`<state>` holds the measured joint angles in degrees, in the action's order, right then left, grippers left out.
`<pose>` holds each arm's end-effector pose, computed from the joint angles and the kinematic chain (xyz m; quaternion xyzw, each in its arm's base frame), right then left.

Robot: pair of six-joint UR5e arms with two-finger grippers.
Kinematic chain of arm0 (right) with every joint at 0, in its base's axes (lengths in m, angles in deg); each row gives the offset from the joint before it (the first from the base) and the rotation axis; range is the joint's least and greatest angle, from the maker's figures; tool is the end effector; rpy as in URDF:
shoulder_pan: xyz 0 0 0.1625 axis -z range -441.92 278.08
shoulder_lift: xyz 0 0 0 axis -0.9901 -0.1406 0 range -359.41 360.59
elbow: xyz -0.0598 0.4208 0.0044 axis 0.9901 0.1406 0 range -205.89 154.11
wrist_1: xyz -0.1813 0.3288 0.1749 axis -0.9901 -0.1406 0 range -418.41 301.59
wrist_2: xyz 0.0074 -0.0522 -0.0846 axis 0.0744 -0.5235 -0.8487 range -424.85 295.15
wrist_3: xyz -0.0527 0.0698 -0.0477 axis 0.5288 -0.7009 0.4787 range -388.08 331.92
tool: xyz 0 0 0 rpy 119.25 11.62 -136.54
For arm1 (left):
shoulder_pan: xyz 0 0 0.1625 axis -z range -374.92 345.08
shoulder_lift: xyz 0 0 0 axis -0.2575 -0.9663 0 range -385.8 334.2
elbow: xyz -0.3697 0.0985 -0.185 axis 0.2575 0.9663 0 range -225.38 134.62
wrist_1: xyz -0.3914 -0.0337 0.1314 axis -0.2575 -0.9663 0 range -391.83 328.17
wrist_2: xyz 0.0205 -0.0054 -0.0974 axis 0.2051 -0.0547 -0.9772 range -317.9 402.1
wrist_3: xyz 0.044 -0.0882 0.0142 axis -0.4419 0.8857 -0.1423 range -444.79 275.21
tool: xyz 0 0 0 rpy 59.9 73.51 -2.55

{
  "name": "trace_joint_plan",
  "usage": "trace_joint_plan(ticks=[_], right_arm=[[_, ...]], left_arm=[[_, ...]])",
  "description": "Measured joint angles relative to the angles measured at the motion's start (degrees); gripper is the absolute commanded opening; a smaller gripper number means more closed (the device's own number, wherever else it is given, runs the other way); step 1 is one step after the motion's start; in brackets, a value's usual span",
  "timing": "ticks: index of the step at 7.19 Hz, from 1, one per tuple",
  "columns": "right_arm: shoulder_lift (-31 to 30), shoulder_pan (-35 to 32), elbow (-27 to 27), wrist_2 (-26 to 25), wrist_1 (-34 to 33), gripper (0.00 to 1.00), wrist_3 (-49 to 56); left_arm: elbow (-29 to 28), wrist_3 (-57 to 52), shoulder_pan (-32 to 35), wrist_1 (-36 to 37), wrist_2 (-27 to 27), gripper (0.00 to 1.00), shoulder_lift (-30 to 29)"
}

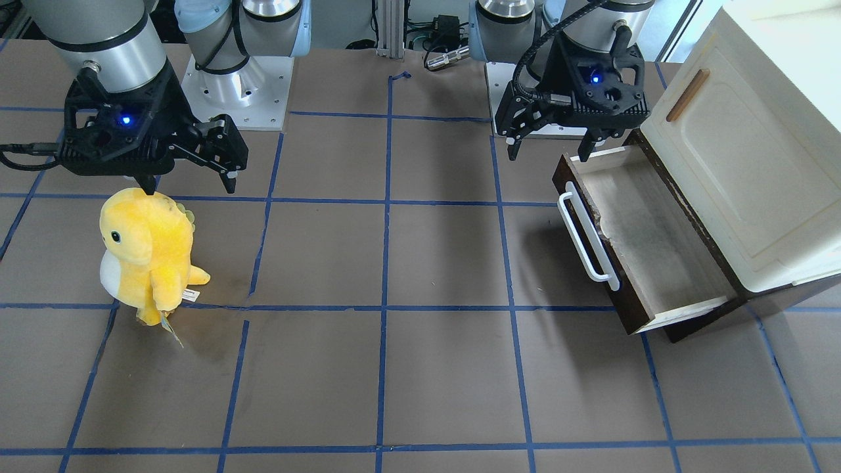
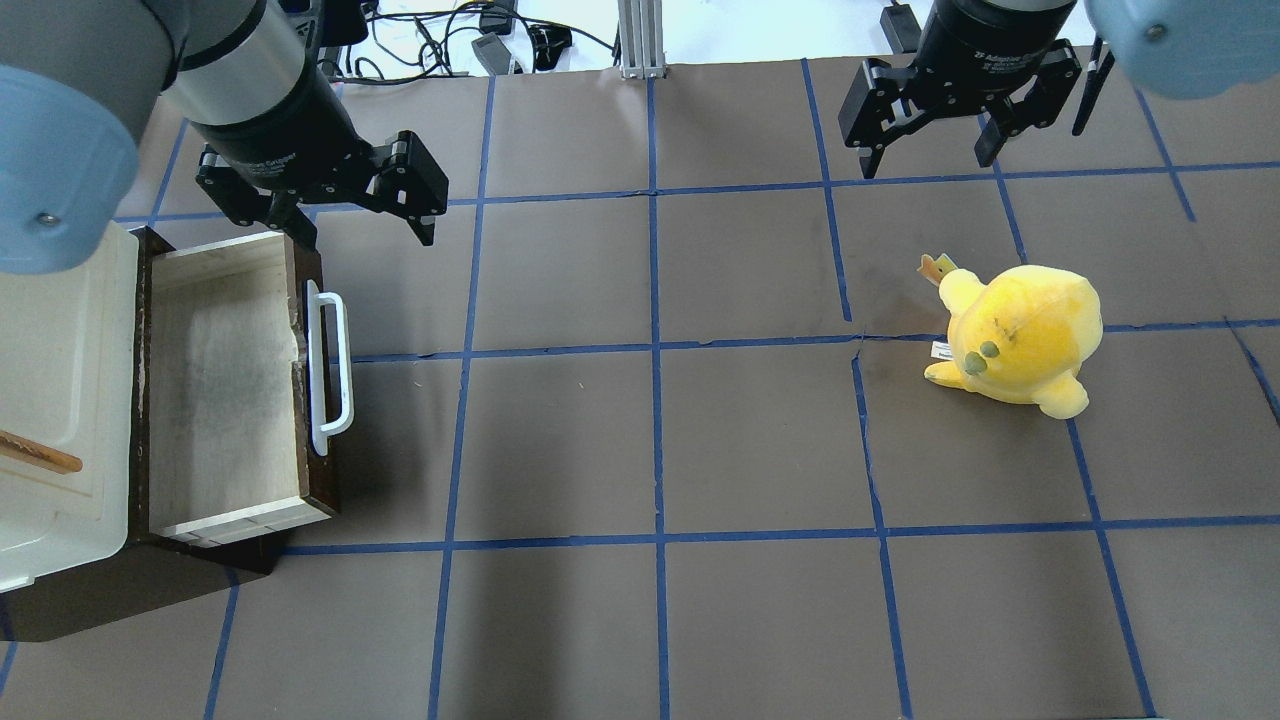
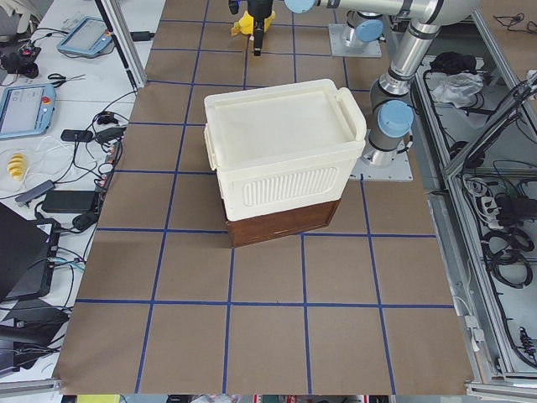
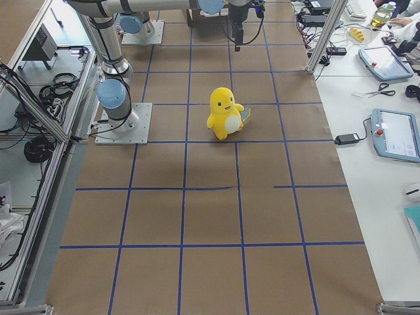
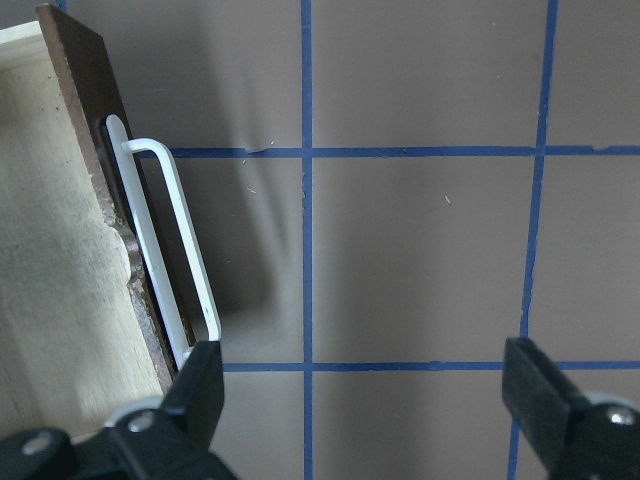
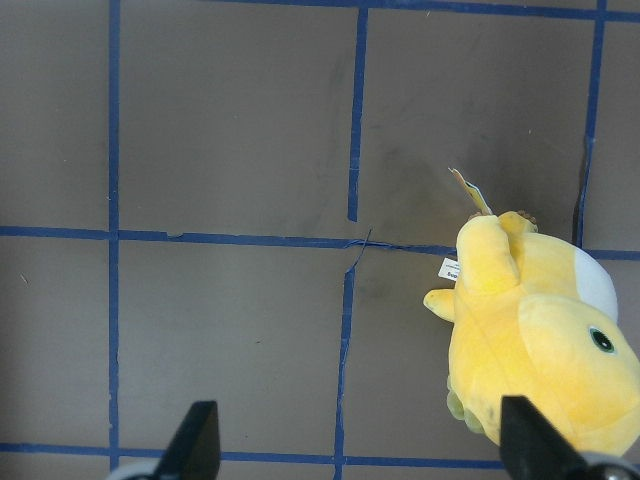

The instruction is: Pull drawer sideways

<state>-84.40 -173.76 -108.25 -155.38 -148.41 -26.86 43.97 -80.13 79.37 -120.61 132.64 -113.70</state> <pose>0.1494 -0.5285 0.5090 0.0266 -0.9994 0.0230 0.0044 -0.1681 -0.4712 0.5137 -0.0034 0.9994 -0.0349 0.0021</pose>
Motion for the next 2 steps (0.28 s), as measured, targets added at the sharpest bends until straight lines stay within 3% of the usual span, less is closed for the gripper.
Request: trace_joint_plan(ticks=[2], right_arm=[[0.0, 0.0, 0.0, 0.0, 0.0, 1.00, 0.0]], left_arm=[[0.1, -0.1, 0.0, 0.0, 0.0, 1.00, 0.3]])
